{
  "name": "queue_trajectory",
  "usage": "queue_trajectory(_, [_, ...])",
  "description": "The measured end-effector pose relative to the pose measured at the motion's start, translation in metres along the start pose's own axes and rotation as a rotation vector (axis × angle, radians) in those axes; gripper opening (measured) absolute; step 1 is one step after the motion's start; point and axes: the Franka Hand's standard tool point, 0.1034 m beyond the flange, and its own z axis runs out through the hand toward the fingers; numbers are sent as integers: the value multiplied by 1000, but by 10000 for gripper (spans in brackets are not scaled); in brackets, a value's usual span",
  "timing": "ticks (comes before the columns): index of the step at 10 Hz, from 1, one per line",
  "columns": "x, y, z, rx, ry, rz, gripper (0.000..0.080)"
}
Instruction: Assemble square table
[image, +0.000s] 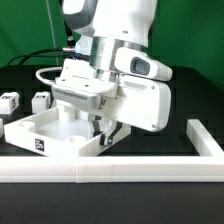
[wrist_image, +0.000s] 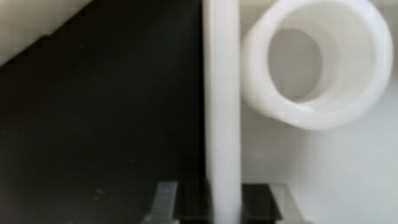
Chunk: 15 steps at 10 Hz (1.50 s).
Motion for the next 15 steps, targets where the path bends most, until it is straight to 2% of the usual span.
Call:
queue_trajectory(3, [8, 23, -6, 8, -9, -187, 63])
queue_trajectory(4, [10, 23, -6, 28, -6, -294, 63])
queue_trajectory(7, [8, 18, -4, 32, -7, -371, 63])
queue_trajectory(8, [6, 15, -3, 20, -9, -361, 63])
queue_trajectory(9, [5, 13, -2, 21, -8, -352, 63])
queue_trajectory(10, [1, 11, -2, -4, -16, -367, 63])
queue_trajectory(11, [-6, 3, -1, -57, -28, -384, 63])
queue_trajectory(12, [-9, -6, 2, -68, -22, -363, 63])
queue_trajectory(15, [-10, -9, 3, -70, -19, -364, 63])
